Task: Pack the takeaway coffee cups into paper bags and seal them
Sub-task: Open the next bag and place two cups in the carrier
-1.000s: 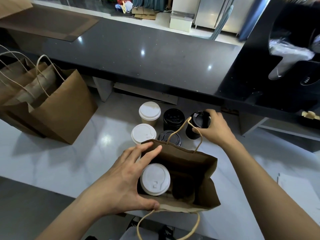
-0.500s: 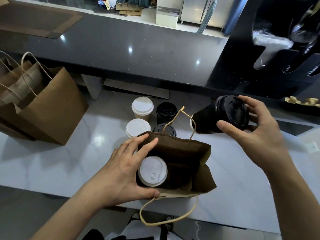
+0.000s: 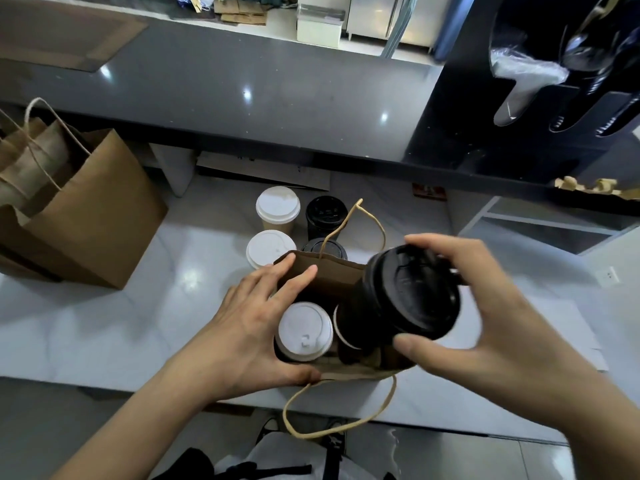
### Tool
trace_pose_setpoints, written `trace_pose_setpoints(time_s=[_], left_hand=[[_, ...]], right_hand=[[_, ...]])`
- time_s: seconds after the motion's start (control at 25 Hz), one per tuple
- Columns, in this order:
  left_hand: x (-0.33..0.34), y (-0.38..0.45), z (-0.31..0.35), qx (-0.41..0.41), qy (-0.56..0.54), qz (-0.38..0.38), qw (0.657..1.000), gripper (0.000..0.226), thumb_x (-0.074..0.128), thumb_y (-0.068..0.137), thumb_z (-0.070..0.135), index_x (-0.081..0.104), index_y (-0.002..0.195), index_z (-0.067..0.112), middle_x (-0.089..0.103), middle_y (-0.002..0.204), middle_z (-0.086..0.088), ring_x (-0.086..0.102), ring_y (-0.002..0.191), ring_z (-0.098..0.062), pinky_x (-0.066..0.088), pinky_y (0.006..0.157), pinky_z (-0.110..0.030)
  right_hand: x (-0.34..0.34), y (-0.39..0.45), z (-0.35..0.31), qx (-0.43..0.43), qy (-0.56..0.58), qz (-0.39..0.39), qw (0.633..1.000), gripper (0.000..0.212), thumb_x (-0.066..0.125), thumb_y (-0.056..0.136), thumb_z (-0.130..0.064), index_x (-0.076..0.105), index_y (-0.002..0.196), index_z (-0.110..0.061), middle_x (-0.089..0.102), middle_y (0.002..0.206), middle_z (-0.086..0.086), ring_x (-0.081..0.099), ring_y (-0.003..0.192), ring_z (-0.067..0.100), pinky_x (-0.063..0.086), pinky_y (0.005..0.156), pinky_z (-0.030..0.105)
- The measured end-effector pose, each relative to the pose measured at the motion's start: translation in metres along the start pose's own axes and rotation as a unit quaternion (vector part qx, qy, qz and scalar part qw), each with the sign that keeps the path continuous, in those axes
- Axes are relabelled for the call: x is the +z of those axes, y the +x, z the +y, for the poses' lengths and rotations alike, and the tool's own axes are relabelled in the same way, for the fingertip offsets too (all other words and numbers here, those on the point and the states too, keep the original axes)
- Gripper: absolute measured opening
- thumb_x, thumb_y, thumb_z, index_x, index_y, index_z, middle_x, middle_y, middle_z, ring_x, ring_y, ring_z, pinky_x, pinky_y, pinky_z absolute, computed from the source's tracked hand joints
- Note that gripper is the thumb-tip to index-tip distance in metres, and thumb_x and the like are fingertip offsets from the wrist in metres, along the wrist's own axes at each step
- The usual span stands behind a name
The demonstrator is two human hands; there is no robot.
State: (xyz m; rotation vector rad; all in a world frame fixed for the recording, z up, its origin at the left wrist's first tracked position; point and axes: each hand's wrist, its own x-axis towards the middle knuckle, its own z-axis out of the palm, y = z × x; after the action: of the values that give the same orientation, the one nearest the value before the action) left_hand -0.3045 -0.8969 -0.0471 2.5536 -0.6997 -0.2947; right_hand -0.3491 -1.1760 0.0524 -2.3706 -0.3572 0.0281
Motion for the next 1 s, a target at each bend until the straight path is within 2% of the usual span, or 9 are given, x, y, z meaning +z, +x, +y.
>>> trace_pose_setpoints(time_s=[0.12,0.28,0.4,0.6,0.76,1.0], left_hand=[[0.0,0.001,-0.001,0.003,-0.002,0.004,1.0,0.122,0.063,0.057,0.086,-0.004,0.154,0.055,-0.005,0.166,0.017,-0.002,0.153,-0.009,0.014,0.125,-0.037],[0.0,0.0,-0.001,-0.001,0.001,-0.002,1.0,0.123,0.067,0.06,0.084,-0.005,0.154,0.054,-0.008,0.166,0.017,-0.004,0.153,-0.009,0.011,0.124,-0.035],[0.0,-0.002,0.0,-0.004,-0.004,-0.005,1.0,0.122,0.068,0.061,0.083,-0.006,0.154,0.055,-0.01,0.166,0.018,-0.006,0.153,-0.009,0.011,0.125,-0.037],[0.001,-0.002,0.0,-0.001,-0.002,-0.004,1.0,0.123,0.069,0.06,0.081,-0.006,0.154,0.055,-0.009,0.166,0.016,-0.006,0.153,-0.011,0.011,0.125,-0.037],[0.002,-0.001,-0.001,-0.002,-0.002,-0.002,1.0,0.123,0.067,0.059,0.083,-0.006,0.154,0.055,-0.009,0.167,0.016,-0.006,0.153,-0.012,0.013,0.125,-0.039],[0.003,-0.001,-0.002,0.0,0.007,-0.002,1.0,0.124,0.069,0.06,0.082,-0.009,0.153,0.056,-0.012,0.166,0.016,-0.006,0.153,-0.012,0.011,0.125,-0.036]], right_hand=[[0.026,0.012,0.009,0.022,-0.069,-0.048,0.996,0.08,0.075,0.073,-0.052,0.032,0.14,-0.049,0.038,0.132,-0.03,0.043,0.126,-0.002,0.037,0.1,0.013],[0.049,0.025,0.016,0.043,-0.186,-0.099,0.977,0.08,0.067,0.075,-0.051,0.027,0.143,-0.039,0.033,0.132,-0.02,0.041,0.121,0.008,0.041,0.099,0.023],[0.053,0.03,0.015,0.063,-0.228,-0.119,0.964,0.076,0.069,0.076,-0.045,0.03,0.14,-0.033,0.031,0.13,-0.013,0.046,0.112,0.014,0.046,0.09,0.026],[0.064,0.043,0.004,0.062,-0.267,-0.125,0.954,0.071,0.071,0.076,-0.042,0.034,0.134,-0.028,0.035,0.125,-0.004,0.05,0.104,0.02,0.052,0.083,0.033],[0.075,0.045,0.008,0.09,-0.303,-0.135,0.939,0.069,0.07,0.075,-0.043,0.035,0.131,-0.024,0.039,0.122,-0.001,0.055,0.097,0.023,0.049,0.077,0.032],[0.087,0.045,0.025,0.098,-0.376,-0.147,0.91,0.068,0.071,0.075,-0.047,0.038,0.13,-0.024,0.051,0.115,-0.002,0.055,0.105,0.024,0.04,0.088,0.033]])
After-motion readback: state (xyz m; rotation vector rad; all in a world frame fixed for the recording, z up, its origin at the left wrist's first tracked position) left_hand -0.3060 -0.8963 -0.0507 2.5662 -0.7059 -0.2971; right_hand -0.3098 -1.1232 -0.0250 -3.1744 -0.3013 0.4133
